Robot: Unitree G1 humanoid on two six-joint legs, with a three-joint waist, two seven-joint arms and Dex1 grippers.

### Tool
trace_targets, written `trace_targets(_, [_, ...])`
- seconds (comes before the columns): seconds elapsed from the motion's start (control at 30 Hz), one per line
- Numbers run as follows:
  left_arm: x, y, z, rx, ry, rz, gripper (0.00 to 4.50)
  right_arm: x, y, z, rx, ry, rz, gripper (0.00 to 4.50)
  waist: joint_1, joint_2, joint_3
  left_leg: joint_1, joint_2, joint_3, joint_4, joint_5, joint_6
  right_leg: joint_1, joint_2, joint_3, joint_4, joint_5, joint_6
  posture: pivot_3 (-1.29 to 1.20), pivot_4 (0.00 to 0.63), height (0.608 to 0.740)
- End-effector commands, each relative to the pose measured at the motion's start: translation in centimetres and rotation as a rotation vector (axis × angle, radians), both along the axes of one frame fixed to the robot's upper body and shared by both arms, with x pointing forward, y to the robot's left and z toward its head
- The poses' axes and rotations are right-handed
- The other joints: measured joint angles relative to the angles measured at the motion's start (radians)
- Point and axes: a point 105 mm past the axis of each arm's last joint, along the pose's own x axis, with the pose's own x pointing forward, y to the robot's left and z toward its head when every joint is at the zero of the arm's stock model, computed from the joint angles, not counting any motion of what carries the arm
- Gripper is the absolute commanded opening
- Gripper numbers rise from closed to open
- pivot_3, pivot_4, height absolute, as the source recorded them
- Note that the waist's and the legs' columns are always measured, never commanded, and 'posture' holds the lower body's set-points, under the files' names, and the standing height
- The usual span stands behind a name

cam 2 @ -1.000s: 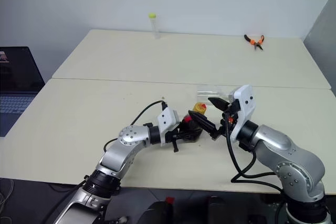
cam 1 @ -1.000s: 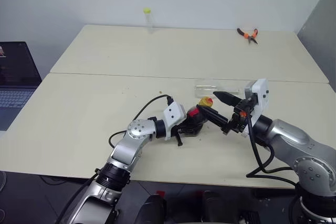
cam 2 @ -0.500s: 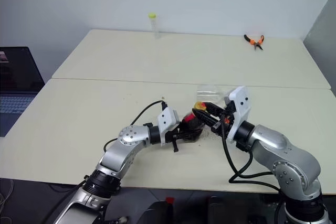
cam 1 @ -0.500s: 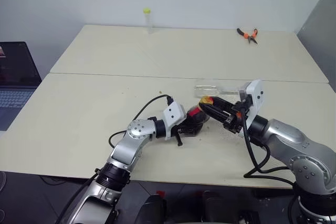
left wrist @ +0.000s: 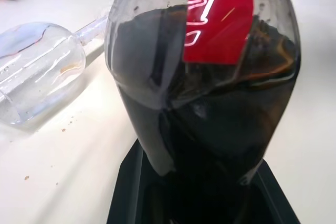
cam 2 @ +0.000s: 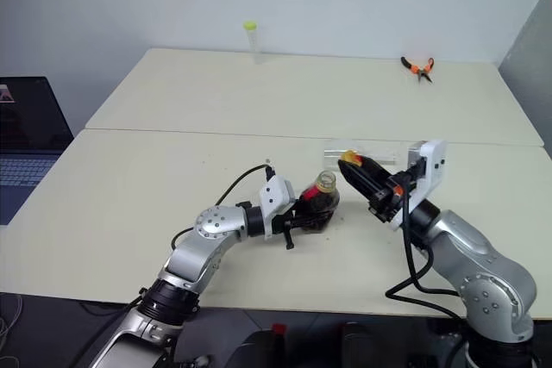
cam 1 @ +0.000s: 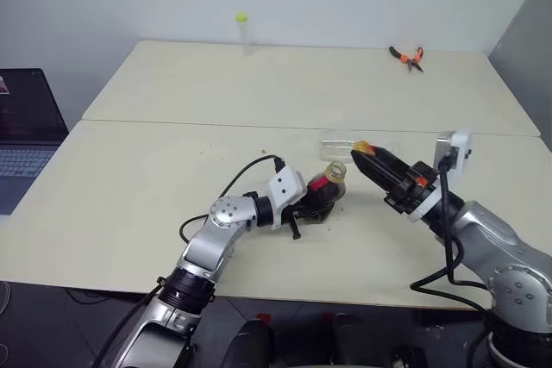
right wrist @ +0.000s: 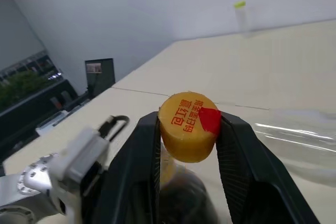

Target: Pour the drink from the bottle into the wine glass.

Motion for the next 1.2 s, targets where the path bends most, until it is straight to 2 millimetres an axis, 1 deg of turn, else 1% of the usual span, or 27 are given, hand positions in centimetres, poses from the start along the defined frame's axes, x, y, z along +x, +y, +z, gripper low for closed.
trace_targets(0.03, [0.1, -0.2, 2.8, -0.102, -0.068, -0.005, 0.64, 0.6, -4.4, -1.8, -0.184, -0.024, -0.208, 1.21, 0.001, 0.0, 0.0, 0.0, 0.0, 0.001, 0.0, 0.0, 0.0, 0.0, 0.0, 0.0, 0.0, 0.0, 0.0, 0.0, 0.15, 0.74])
trace_targets(0.1, [0.0, -0.3, 3.2, -0.122, -0.064, -0.011, 0.64, 1.0, -7.1, -4.7, -0.378, -0.005, -0.331, 1.21, 0.002, 0.0, 0.0, 0.0, -0.001, 0.001, 0.0, 0.0, 0.0, 0.0, 0.001, 0.0, 0.0, 0.0, 0.0, 0.0, 0.15, 0.74])
trace_targets(0.13, [0.0, -0.3, 3.3, -0.128, -0.064, -0.013, 0.64, 1.1, -8.0, -5.9, -0.447, 0.002, -0.366, 1.2, 0.002, 0.0, 0.0, 0.0, -0.001, 0.002, 0.0, 0.0, 0.0, 0.0, 0.002, 0.0, 0.0, 0.0, 0.0, 0.0, 0.15, 0.74])
trace_targets(0.2, [-0.1, -0.4, 3.4, -0.134, -0.064, -0.027, 0.64, 1.2, -9.6, -7.7, -0.49, 0.026, -0.44, 1.2, -0.001, 0.0, 0.0, 0.0, 0.0, 0.003, 0.0, 0.0, 0.0, 0.0, 0.002, 0.0, 0.0, 0.0, 0.0, 0.0, 0.15, 0.74])
trace_targets(0.27, [-0.2, -0.6, 3.5, -0.137, -0.064, -0.036, 0.64, 1.4, -11.0, -8.9, -0.486, 0.053, -0.517, 1.2, -0.004, 0.001, 0.0, 0.001, 0.001, 0.004, -0.001, 0.001, -0.002, 0.0, 0.002, 0.002, 0.001, 0.0, 0.0, 0.0, 0.15, 0.74])
trace_targets(0.37, [-0.3, -0.6, 3.6, -0.137, -0.064, -0.045, 0.64, 1.3, -11.9, -10.7, -0.46, 0.113, -0.536, 1.2, -0.004, 0.002, -0.001, 0.003, 0.002, 0.004, -0.001, 0.002, -0.003, 0.0, 0.002, 0.004, 0.001, 0.0, 0.0, 0.0, 0.15, 0.74])
trace_targets(0.5, [-0.4, -0.6, 3.5, -0.134, -0.064, -0.049, 0.64, 0.9, -12.1, -12.2, -0.389, 0.189, -0.519, 1.2, -0.003, 0.002, -0.001, 0.003, 0.001, 0.004, -0.001, 0.002, -0.003, 0.0, 0.005, 0.006, 0.001, 0.0, 0.0, 0.0, 0.15, 0.74])
trace_targets(0.57, [-0.4, -0.5, 3.5, -0.132, -0.065, -0.049, 0.64, 0.5, -11.8, -12.9, -0.318, 0.244, -0.494, 1.92, -0.002, 0.002, -0.001, 0.003, 0.001, 0.004, -0.001, 0.002, -0.003, 0.0, 0.005, 0.008, 0.001, 0.0, 0.0, 0.0, 0.15, 0.74])
trace_targets(0.6, [-0.4, -0.5, 3.5, -0.131, -0.065, -0.048, 0.64, 0.4, -11.6, -13.2, -0.286, 0.267, -0.477, 2.13, -0.001, 0.002, -0.001, 0.003, 0.001, 0.004, -0.001, 0.002, -0.003, 0.0, 0.005, 0.01, 0.001, 0.0, 0.0, 0.0, 0.15, 0.74])
trace_targets(0.63, [-0.3, -0.5, 3.5, -0.128, -0.067, -0.046, 0.64, 0.1, -11.4, -13.6, -0.263, 0.295, -0.464, 2.47, -0.001, 0.002, -0.001, 0.003, 0.002, 0.004, -0.001, 0.002, -0.003, 0.001, 0.005, 0.011, 0.001, 0.0, 0.0, 0.0, 0.15, 0.74])
trace_targets(0.67, [-0.3, -0.5, 3.5, -0.127, -0.068, -0.044, 0.64, 0.0, -11.3, -13.9, -0.251, 0.313, -0.456, 2.72, -0.001, 0.002, -0.001, 0.004, 0.002, 0.004, -0.001, 0.002, -0.003, 0.001, 0.006, 0.012, 0.001, 0.0, 0.0, 0.0, 0.15, 0.74])
trace_targets(0.7, [-0.3, -0.4, 3.5, -0.125, -0.07, -0.043, 0.64, -0.2, -11.2, -14.2, -0.256, 0.325, -0.449, 3.15, -0.001, 0.002, -0.001, 0.005, 0.002, 0.004, -0.001, 0.002, -0.003, 0.001, 0.006, 0.013, 0.001, 0.0, 0.0, 0.0, 0.15, 0.74])
trace_targets(0.77, [-0.2, -0.4, 3.4, -0.125, -0.071, -0.038, 0.64, -0.4, -11.3, -14.6, -0.271, 0.342, -0.446, 3.81, -0.001, 0.002, -0.001, 0.006, 0.002, 0.004, -0.001, 0.0, 0.0, 0.002, 0.006, 0.013, 0.001, 0.0, 0.0, 0.0, 0.15, 0.74])
trace_targets(0.8, [-0.1, -0.3, 3.4, -0.124, -0.072, -0.035, 0.64, -0.5, -11.3, -14.8, -0.277, 0.35, -0.445, 4.22, -0.001, 0.002, -0.002, 0.006, 0.002, 0.004, -0.001, 0.0, 0.0, 0.003, 0.006, 0.013, 0.001, 0.0, 0.0, 0.0, 0.15, 0.74])
trace_targets(0.83, [-0.1, -0.3, 3.4, -0.124, -0.074, -0.031, 0.64, -0.6, -11.5, -15.0, -0.294, 0.354, -0.453, 4.5, -0.001, 0.001, -0.002, 0.007, 0.002, 0.004, -0.001, 0.0, 0.0, 0.003, 0.006, 0.014, 0.001, 0.0, 0.0, 0.0, 0.15, 0.74])
trace_targets(0.87, [0.1, -0.2, 3.5, -0.125, -0.076, -0.02, 0.64, -0.7, -11.8, -15.2, -0.321, 0.356, -0.471, 4.5, -0.001, 0.001, -0.002, 0.007, 0.002, 0.004, -0.001, 0.0, 0.0, 0.004, 0.006, 0.014, 0.001, 0.0, 0.0, 0.0, 0.15, 0.74])
trace_targets(0.9, [0.3, 0.1, 3.6, -0.13, -0.081, 0.002, 0.64, -0.6, -12.7, -15.0, -0.35, 0.34, -0.52, 4.5, -0.001, 0.001, -0.002, 0.008, 0.002, 0.005, -0.001, 0.0, 0.0, 0.004, 0.006, 0.014, 0.0, 0.0, 0.001, 0.0, 0.15, 0.74])
trace_targets(0.97, [1.2, 1.0, 3.9, -0.148, -0.101, 0.078, 0.64, -0.4, -14.8, -13.3, -0.484, 0.214, -0.634, 4.5, 0.002, 0.001, -0.002, 0.009, 0.002, 0.005, -0.001, 0.0, 0.0, 0.005, 0.006, 0.014, 0.0, 0.0, 0.001, 0.0, 0.15, 0.74])
trace_targets(1.03, [2.2, 2.2, 4.3, -0.167, -0.127, 0.165, 0.64, -0.1, -14.8, -11.0, -0.51, 0.094, -0.66, 4.5, 0.008, 0.002, -0.002, 0.009, 0.001, 0.005, -0.002, 0.0, 0.0, 0.005, 0.006, 0.015, 0.0, 0.0, 0.001, 0.0, 0.15, 0.74])
trace_targets(1.1, [3.2, 3.6, 4.6, -0.185, -0.16, 0.27, 0.64, 0.3, -13.5, -9.0, -0.504, 0.002, -0.611, 4.5, 0.007, 0.002, -0.002, 0.009, 0.001, 0.006, -0.002, 0.0, 0.0, 0.004, 0.006, 0.016, 0.0, 0.0, 0.001, 0.0, 0.15, 0.74])
trace_targets(1.13, [3.8, 4.4, 4.9, -0.198, -0.177, 0.332, 0.64, 0.4, -12.4, -7.9, -0.503, -0.053, -0.561, 4.5, 0.007, 0.002, -0.002, 0.009, 0.001, 0.007, -0.002, 0.0, 0.0, 0.004, 0.006, 0.017, 0.0, 0.0, 0.002, 0.0, 0.15, 0.74])
trace_targets(1.2, [4.8, 5.9, 5.2, -0.22, -0.205, 0.438, 0.64, 0.5, -10.0, -6.4, -0.49, -0.13, -0.446, 4.5, -0.001, 0.002, -0.002, 0.01, 0.002, 0.009, -0.002, 0.0, -0.001, 0.004, 0.006, 0.019, 0.0, 0.0, 0.002, 0.0, 0.15, 0.74])
